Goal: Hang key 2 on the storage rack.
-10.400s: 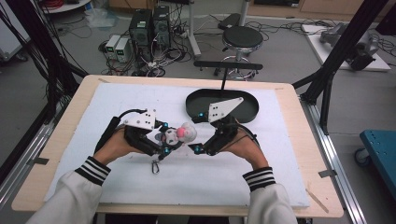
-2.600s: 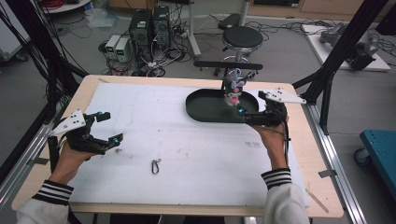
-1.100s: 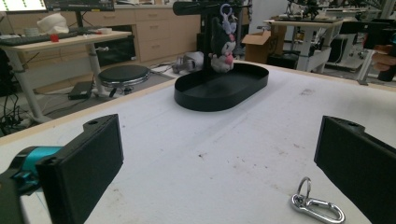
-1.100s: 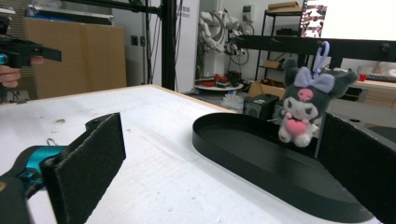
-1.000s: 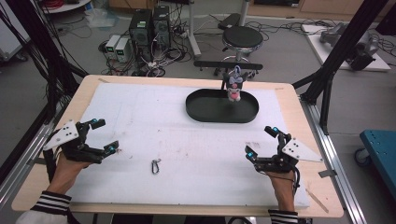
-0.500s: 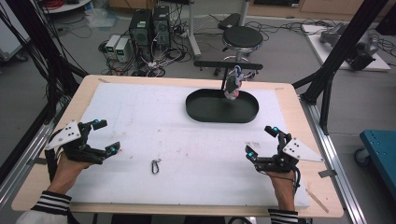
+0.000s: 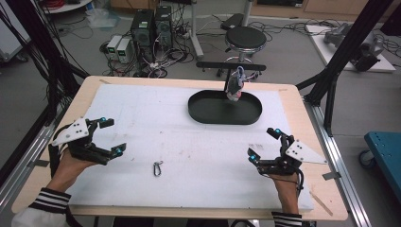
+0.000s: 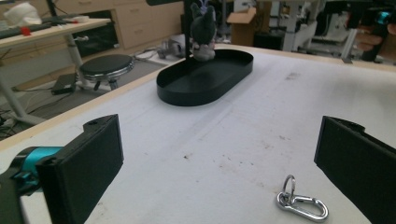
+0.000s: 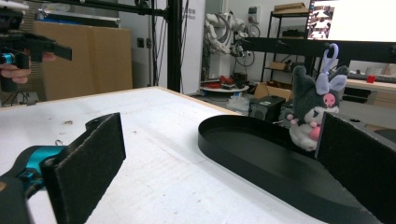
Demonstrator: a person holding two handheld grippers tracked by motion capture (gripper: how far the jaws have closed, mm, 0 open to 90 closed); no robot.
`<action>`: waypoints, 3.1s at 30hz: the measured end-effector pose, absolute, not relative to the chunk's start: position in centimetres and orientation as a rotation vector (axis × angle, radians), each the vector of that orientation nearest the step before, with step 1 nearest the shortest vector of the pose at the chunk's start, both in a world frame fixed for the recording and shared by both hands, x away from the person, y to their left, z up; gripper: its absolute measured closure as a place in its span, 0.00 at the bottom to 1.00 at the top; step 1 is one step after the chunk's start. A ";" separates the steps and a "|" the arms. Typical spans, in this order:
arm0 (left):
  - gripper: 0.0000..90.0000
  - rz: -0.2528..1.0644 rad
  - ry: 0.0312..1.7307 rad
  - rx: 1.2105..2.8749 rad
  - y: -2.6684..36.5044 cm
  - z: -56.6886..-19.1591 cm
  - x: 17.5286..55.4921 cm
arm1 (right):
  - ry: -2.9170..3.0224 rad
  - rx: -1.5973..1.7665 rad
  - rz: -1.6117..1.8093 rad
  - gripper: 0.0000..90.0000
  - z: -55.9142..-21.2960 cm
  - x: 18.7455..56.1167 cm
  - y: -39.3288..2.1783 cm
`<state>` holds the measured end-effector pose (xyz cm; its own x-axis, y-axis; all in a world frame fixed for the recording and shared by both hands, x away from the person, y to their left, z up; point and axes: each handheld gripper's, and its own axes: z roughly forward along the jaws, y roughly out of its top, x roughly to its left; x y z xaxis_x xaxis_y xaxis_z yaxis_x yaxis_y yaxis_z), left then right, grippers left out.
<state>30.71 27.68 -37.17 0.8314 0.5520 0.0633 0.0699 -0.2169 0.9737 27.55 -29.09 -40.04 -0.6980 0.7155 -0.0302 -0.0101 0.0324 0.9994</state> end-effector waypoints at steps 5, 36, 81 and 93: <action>0.02 0.450 0.419 1.847 25.9 -36.5 31.0 | 1.772 0.705 1.723 0.01 -40.0 27.4 -29.1; 0.02 0.313 0.286 2.361 17.5 -38.6 32.3 | 1.778 0.681 1.734 0.01 -39.9 27.1 -28.8; 0.78 0.223 0.301 2.501 16.4 -41.1 32.1 | 1.784 0.680 1.729 0.01 -39.9 27.1 -28.8; 0.82 0.213 0.297 2.509 16.2 -41.5 32.2 | 1.789 0.677 1.727 0.01 -39.9 27.2 -28.7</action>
